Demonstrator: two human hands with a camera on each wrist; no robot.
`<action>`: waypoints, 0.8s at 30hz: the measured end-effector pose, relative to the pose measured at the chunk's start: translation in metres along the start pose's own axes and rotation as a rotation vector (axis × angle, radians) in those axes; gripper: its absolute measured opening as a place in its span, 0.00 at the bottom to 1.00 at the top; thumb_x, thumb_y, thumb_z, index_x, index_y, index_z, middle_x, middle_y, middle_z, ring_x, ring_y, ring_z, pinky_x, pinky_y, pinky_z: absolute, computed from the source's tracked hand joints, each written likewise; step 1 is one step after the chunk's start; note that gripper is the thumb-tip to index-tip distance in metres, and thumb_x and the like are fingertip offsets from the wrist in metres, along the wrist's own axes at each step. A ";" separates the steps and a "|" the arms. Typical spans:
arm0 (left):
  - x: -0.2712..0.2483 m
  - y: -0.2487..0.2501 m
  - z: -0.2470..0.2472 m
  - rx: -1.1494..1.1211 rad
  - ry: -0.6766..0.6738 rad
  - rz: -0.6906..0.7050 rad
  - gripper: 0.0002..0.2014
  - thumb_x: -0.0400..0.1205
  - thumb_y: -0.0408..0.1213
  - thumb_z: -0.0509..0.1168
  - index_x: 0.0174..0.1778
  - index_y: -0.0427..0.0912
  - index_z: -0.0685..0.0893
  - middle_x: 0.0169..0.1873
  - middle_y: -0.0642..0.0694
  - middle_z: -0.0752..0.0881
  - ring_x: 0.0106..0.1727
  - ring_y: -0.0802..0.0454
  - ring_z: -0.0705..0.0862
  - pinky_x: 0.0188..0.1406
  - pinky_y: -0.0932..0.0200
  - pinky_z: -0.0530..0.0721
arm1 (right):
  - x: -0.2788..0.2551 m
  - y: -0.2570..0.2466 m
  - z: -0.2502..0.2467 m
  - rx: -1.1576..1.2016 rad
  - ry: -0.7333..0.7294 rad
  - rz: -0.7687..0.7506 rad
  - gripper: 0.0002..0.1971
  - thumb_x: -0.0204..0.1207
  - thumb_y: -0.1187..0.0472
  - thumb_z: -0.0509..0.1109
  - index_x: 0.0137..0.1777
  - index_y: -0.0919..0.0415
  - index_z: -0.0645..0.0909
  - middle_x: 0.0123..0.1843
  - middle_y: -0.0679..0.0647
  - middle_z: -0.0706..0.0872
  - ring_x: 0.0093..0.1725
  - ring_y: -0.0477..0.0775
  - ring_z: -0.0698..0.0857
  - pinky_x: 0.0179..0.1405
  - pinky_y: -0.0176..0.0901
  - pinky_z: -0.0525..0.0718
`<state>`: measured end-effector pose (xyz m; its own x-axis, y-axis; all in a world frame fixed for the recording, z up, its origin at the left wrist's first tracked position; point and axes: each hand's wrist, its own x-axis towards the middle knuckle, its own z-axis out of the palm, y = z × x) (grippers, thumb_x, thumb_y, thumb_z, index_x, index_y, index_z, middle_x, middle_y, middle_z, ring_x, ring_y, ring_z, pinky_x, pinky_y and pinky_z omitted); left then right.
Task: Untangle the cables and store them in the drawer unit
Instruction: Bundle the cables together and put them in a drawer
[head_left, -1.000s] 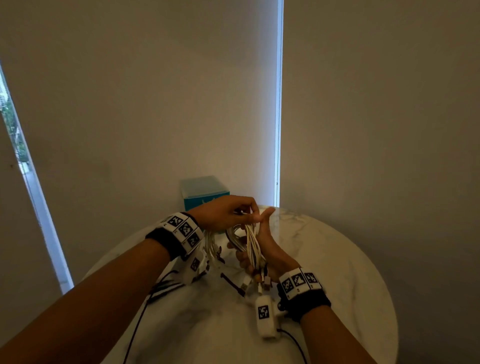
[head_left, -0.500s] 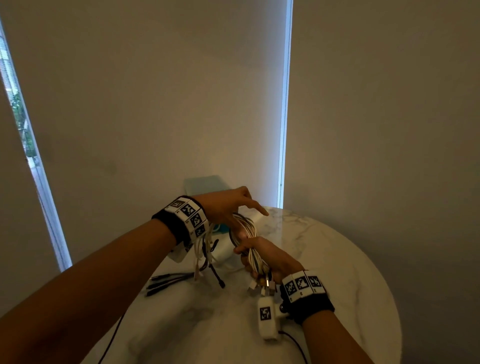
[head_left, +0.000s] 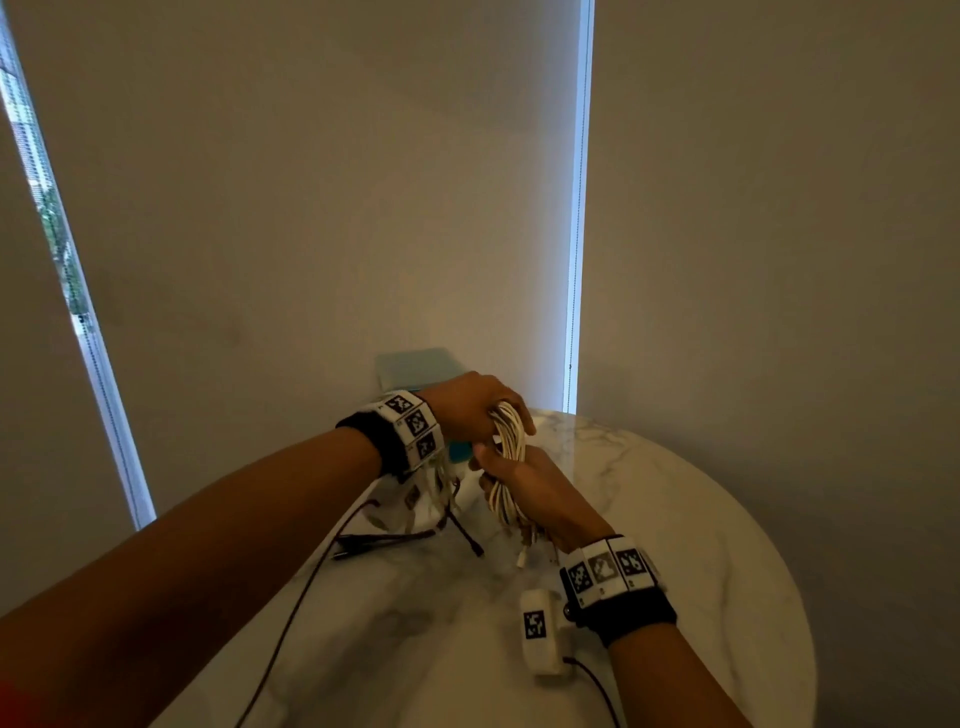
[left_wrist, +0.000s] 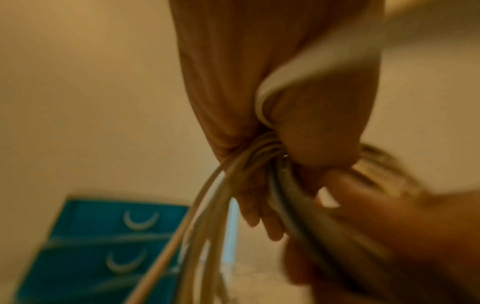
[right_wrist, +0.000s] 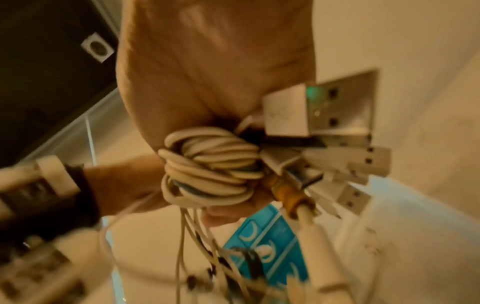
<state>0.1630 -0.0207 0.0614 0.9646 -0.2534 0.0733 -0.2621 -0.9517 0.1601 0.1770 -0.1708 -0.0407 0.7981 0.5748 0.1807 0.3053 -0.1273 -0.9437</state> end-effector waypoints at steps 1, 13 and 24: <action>0.000 0.003 0.002 -0.104 0.019 -0.019 0.26 0.80 0.21 0.68 0.68 0.51 0.92 0.61 0.52 0.93 0.62 0.53 0.90 0.66 0.48 0.90 | 0.001 0.002 0.000 -0.015 0.029 -0.019 0.23 0.89 0.39 0.67 0.55 0.59 0.91 0.46 0.58 0.95 0.44 0.57 0.92 0.57 0.63 0.90; -0.006 0.027 0.013 -0.728 0.100 -0.024 0.30 0.83 0.17 0.56 0.69 0.51 0.89 0.43 0.53 0.91 0.46 0.57 0.89 0.55 0.55 0.88 | 0.003 0.007 0.006 0.114 0.106 -0.165 0.35 0.71 0.44 0.88 0.75 0.57 0.83 0.65 0.44 0.90 0.62 0.48 0.90 0.68 0.46 0.85; -0.006 0.042 0.001 -0.408 0.032 -0.035 0.34 0.78 0.12 0.55 0.67 0.50 0.89 0.62 0.51 0.88 0.64 0.44 0.88 0.61 0.43 0.90 | -0.003 0.007 0.011 0.299 0.163 -0.105 0.03 0.80 0.57 0.81 0.50 0.52 0.90 0.46 0.51 0.97 0.46 0.48 0.94 0.51 0.46 0.94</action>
<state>0.1462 -0.0593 0.0662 0.9734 -0.2106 0.0907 -0.2257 -0.8108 0.5401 0.1712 -0.1643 -0.0511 0.8502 0.4325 0.3003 0.2442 0.1814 -0.9526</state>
